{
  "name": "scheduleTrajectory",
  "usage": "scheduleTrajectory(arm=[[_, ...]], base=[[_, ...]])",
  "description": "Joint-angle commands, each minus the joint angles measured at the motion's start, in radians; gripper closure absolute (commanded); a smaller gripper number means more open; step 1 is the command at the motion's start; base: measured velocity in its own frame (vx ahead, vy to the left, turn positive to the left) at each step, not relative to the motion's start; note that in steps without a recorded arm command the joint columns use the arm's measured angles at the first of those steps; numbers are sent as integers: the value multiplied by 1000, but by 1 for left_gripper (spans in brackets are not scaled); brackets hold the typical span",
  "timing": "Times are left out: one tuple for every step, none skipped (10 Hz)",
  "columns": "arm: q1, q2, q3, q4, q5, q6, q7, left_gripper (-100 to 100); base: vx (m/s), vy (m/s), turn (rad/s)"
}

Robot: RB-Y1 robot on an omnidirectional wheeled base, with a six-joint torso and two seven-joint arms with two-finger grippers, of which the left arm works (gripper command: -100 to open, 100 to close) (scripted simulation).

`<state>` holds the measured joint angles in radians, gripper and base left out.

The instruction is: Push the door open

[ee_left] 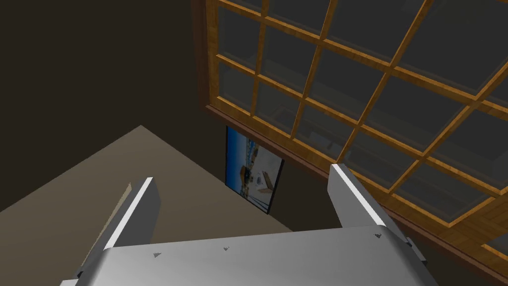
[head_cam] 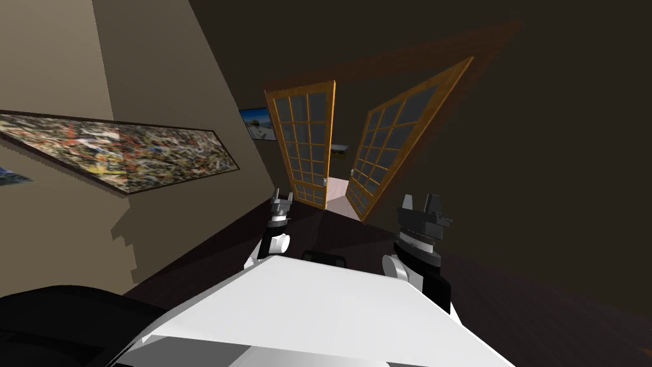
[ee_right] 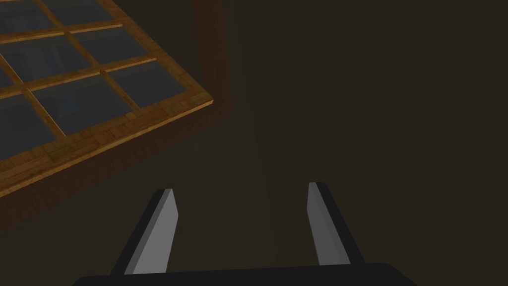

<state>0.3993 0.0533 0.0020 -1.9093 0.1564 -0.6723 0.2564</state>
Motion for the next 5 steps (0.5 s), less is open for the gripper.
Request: scheduleTrajectory(arm=[[-15,4,-3,36,17,-6,25,-100],[-22,7,-5,57,28,-12,42,-100],[-29,10,-7,79,39,-17,58,-100],[-36,13,-9,101,50,-22,75,-100],[-43,16,-11,123,61,-27,92,-100]], base=[[86,28,-150],[94,27,-117],[91,34,-146],[94,41,-163],[81,42,-126]])
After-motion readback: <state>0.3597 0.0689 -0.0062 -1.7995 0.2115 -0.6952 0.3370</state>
